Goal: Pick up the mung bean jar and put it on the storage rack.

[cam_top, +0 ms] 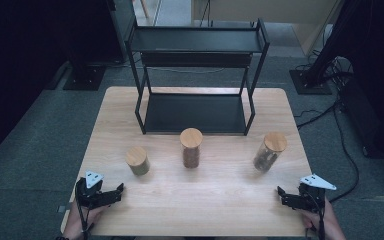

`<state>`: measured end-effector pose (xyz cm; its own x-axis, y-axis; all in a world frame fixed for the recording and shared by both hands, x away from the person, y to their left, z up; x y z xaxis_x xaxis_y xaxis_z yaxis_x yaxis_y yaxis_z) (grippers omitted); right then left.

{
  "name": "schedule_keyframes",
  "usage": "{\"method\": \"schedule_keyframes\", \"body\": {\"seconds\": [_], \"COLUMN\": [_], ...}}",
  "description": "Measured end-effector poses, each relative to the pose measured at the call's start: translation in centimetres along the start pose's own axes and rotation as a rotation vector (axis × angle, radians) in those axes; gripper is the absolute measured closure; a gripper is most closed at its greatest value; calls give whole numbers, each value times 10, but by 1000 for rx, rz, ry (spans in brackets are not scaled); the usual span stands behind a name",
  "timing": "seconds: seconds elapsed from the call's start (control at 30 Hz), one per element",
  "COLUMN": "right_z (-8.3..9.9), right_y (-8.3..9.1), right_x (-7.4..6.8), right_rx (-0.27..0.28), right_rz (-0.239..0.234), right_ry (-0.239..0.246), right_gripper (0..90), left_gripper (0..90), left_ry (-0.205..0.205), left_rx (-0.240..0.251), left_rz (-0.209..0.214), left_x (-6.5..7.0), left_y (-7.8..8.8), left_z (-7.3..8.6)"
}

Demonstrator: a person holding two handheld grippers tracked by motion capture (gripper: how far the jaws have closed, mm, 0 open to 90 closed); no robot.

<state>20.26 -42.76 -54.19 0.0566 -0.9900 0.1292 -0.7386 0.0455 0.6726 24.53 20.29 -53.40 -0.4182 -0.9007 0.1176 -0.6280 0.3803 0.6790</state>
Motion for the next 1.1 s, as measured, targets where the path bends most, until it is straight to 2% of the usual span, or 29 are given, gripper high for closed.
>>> {"method": "schedule_keyframes", "body": {"seconds": [0.53, 0.8, 1.0, 1.1], "right_z": [0, 0, 0, 0], "right_y": [0, 0, 0, 0], "right_x": [0, 0, 0, 0], "right_rx": [0, 1, 2, 3], "right_rz": [-3, -2, -1, 0], "right_ry": [2, 3, 5, 6], "right_gripper": [18, 18, 18, 18], "left_gripper": [50, 50, 51, 51], "left_ry": [6, -10, -42, -37], "left_rx": [5, -3, 5, 12], "left_rz": [-6, 6, -16, -20], "left_x": [1, 3, 7, 7], "left_y": [0, 0, 1, 1], "left_z": [0, -1, -2, -3]}}
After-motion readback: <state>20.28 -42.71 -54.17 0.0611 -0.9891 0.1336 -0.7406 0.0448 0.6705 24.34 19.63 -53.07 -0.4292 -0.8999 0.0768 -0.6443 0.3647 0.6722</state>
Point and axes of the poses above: each handheld gripper's, and its own axes: y roughly backward along the jaws, z roughly out of its underside, x roughly to its right, the point moved 1 cm from there along -y, roughly forward along the jaws, and after that the axes turned 11 degrees about z, right-handed, at the moved point
